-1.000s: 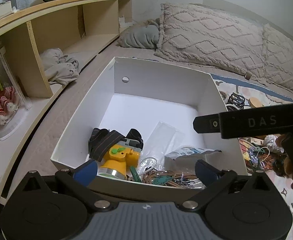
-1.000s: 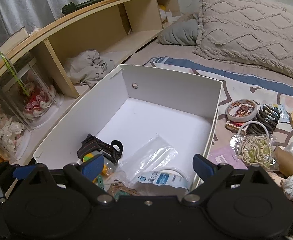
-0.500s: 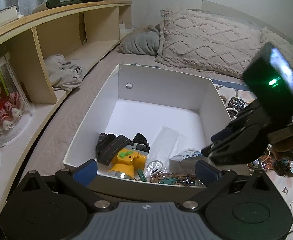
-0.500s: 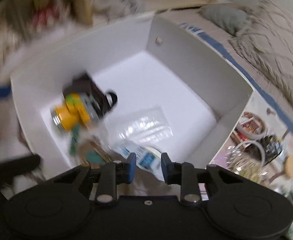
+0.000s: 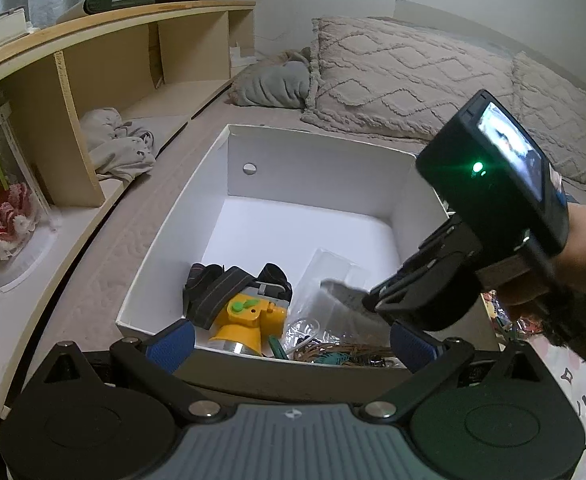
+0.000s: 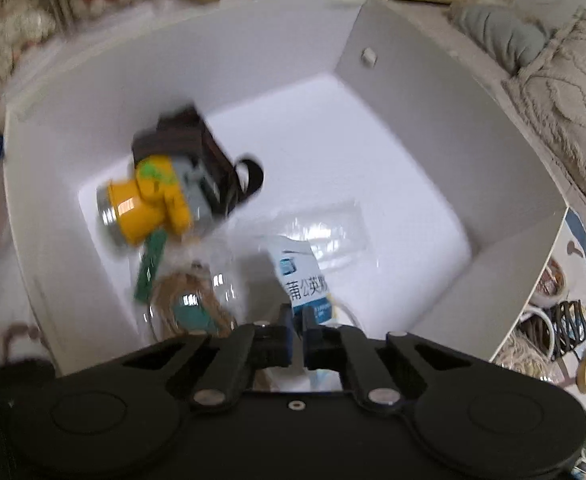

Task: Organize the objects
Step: 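Open the left gripper to drop the clothespin while the right gripper lowers the packet into the box, then withdraw both tools from the box back over the cluttered bed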

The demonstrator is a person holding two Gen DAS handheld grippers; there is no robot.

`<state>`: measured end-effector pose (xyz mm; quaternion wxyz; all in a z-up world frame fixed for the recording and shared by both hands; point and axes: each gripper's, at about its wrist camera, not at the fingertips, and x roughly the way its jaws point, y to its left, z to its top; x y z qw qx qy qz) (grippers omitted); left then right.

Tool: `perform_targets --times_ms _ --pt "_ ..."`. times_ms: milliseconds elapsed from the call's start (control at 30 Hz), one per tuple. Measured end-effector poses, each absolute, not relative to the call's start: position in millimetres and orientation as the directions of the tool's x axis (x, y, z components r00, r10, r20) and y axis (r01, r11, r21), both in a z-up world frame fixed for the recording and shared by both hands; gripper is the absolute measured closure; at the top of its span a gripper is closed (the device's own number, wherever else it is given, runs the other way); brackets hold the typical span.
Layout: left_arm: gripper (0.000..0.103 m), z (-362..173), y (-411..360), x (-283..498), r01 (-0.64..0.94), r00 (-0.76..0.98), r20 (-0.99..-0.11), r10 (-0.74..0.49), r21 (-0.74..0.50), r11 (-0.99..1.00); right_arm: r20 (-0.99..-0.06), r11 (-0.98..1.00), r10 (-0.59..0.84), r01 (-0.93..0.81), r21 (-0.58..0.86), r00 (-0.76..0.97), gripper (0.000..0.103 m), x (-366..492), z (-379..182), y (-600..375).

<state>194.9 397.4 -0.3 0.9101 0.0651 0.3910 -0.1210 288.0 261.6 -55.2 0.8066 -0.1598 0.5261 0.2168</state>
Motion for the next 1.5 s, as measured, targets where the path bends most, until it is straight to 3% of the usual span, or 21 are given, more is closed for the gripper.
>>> perform_targets --times_ms 100,200,233,267,367,400,467,700,867,1067,1200,1267,1333,1400,1500 --pt "0.000 0 397 195 0.271 0.663 -0.729 -0.171 0.021 0.962 -0.938 0.829 0.222 -0.558 0.038 0.265 0.094 285 -57 262" --pt "0.000 0 398 195 0.257 0.672 -0.724 -0.155 0.031 0.966 -0.930 0.844 0.238 -0.534 0.055 0.281 0.063 283 -53 259" --pt "0.000 0 399 196 0.259 0.667 -0.727 -0.162 0.022 0.966 -0.922 0.853 0.236 -0.520 0.045 0.307 0.056 282 -49 257" --pt "0.000 0 400 196 0.259 0.663 -0.729 -0.168 0.013 0.966 -0.915 0.859 0.238 -0.510 0.042 0.326 0.055 282 -47 256" --pt "0.000 1 399 196 0.260 0.662 -0.731 -0.165 0.017 0.965 -0.904 0.874 0.264 -0.479 0.078 0.335 0.063 285 -40 244" --pt "0.000 1 398 195 0.260 0.664 -0.730 -0.162 0.022 0.965 -0.908 0.873 0.264 -0.482 0.081 0.324 0.080 285 -40 241" --pt "0.000 2 398 195 0.261 0.664 -0.730 -0.161 0.024 0.965 -0.921 0.856 0.246 -0.514 0.060 0.302 0.099 285 -44 243" --pt "0.000 4 393 196 0.267 0.664 -0.730 -0.161 0.031 0.963 -0.952 0.806 0.208 -0.591 0.037 0.223 0.101 279 -68 258" --pt "0.000 2 392 198 0.268 0.660 -0.735 -0.156 0.036 0.963 -0.952 0.848 0.093 -0.524 -0.078 0.292 0.101 290 -82 258" --pt "0.000 0 389 201 0.266 0.652 -0.744 -0.143 0.048 0.963 -0.931 0.888 0.187 -0.459 0.024 0.312 0.098 294 -67 239" --pt "0.000 1 387 201 0.258 0.651 -0.747 -0.136 0.049 0.965 -0.897 0.894 0.266 -0.438 0.093 0.352 0.083 286 -53 228" --pt "0.000 2 387 200 0.249 0.654 -0.746 -0.128 0.053 0.967 -0.863 0.900 0.306 -0.418 0.125 0.402 0.071 281 -44 223" --pt "0.000 3 387 200 0.242 0.654 -0.746 -0.124 0.051 0.969 -0.826 0.903 0.327 -0.410 0.130 0.459 0.049 270 -33 217" --pt "0.000 4 387 199 0.236 0.656 -0.746 -0.120 0.052 0.970 -0.802 0.902 0.334 -0.414 0.119 0.496 0.045 261 -26 212" --pt "0.000 5 385 198 0.232 0.659 -0.743 -0.116 0.055 0.971 -0.779 0.903 0.339 -0.414 0.113 0.528 0.029 252 -19 203"
